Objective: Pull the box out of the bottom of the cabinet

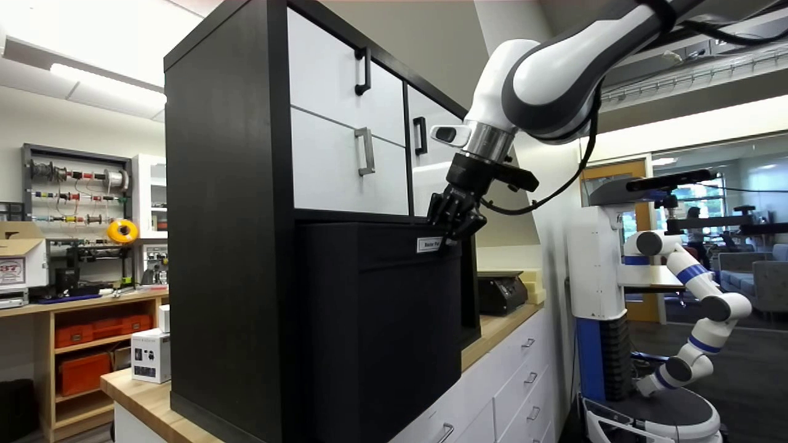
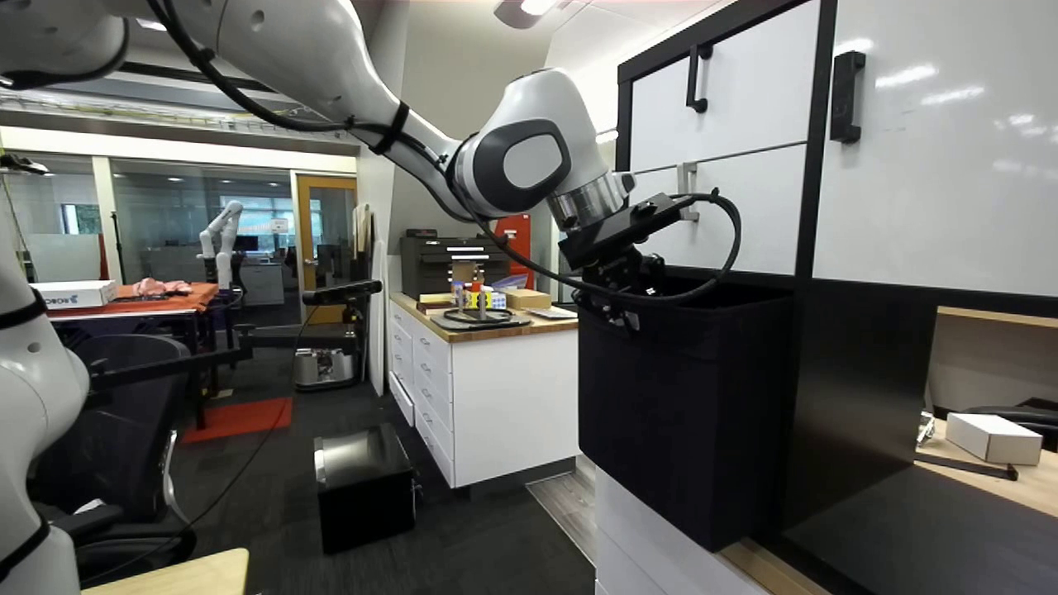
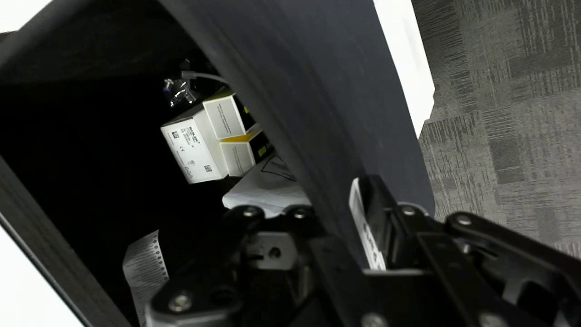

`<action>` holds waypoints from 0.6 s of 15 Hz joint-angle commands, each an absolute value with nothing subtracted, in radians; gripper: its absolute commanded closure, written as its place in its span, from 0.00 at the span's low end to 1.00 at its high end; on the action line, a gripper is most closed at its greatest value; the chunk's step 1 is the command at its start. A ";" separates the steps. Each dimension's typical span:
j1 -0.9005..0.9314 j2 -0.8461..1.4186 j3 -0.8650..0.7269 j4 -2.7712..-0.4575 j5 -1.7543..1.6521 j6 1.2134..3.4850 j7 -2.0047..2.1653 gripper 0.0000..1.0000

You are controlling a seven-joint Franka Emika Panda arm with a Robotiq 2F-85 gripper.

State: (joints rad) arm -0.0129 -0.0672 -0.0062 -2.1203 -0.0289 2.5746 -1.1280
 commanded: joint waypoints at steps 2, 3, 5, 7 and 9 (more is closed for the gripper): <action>-0.006 -0.203 -0.028 -2.297 -0.004 2.568 -1.134 0.93; -0.004 -0.214 -0.030 -2.311 -0.006 2.570 -1.136 0.93; -0.001 -0.240 -0.035 -2.340 -0.008 2.567 -1.137 0.93; 0.001 -0.264 -0.040 -2.369 -0.013 2.565 -1.135 0.93; 0.004 -0.289 -0.045 -2.396 -0.019 2.563 -1.133 0.93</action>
